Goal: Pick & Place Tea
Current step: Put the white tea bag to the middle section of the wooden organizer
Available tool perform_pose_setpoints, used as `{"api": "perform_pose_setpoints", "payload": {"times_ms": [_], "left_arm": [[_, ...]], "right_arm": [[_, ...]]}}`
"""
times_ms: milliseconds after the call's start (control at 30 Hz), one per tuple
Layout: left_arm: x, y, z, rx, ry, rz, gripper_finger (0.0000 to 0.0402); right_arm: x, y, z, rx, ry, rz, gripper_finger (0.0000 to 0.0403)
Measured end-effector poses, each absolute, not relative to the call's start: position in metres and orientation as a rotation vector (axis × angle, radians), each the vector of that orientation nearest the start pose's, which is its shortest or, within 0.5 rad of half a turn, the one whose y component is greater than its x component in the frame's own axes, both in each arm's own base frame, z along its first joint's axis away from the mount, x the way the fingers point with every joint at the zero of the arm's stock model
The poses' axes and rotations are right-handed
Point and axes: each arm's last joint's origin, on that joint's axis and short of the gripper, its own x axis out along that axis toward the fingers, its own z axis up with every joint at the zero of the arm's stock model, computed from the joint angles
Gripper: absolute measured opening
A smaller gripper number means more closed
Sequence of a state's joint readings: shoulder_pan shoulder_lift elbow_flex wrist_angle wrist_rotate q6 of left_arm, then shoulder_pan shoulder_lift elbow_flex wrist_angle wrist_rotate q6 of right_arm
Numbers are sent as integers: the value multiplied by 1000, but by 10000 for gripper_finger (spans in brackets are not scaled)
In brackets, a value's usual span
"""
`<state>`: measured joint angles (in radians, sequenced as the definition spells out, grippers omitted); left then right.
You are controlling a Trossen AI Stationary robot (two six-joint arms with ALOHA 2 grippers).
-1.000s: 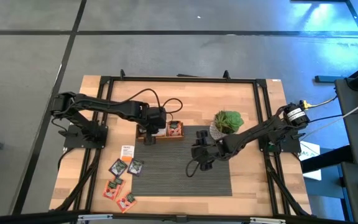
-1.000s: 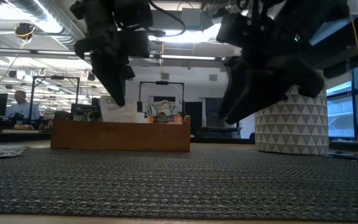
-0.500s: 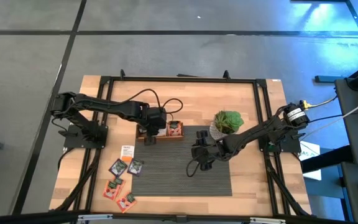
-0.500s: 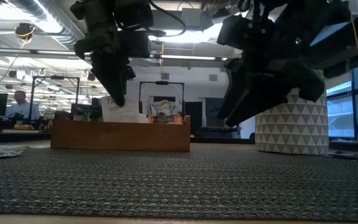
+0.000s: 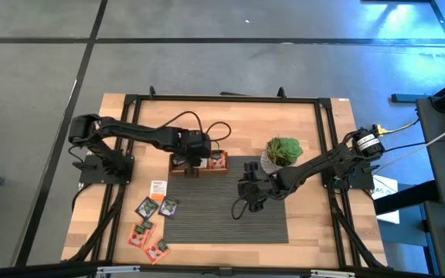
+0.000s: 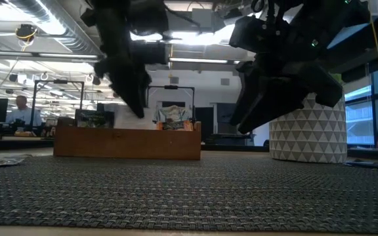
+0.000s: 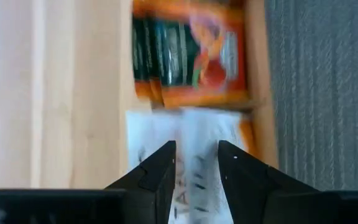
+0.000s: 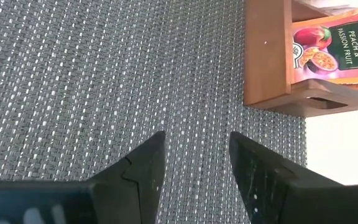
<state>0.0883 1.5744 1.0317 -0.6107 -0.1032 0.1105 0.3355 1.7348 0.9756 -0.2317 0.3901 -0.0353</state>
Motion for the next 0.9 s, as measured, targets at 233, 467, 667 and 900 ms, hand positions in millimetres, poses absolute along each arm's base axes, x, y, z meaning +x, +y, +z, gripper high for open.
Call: {"api": "perform_pose_setpoints", "payload": {"times_ms": [233, 467, 667, 900], "left_arm": [[304, 29, 189, 102, 1218, 80, 114], [297, 28, 199, 107, 1224, 84, 114], [298, 29, 215, 117, 1185, 105, 114], [295, 25, 223, 77, 1228, 105, 114]], "right_arm": [[320, 100, 160, -385, 918, -35, 179], [320, 99, 160, -409, 916, -31, 179], [322, 96, 161, -405, 910, -38, 179], [322, 95, 161, -394, 910, -46, 179]]}}
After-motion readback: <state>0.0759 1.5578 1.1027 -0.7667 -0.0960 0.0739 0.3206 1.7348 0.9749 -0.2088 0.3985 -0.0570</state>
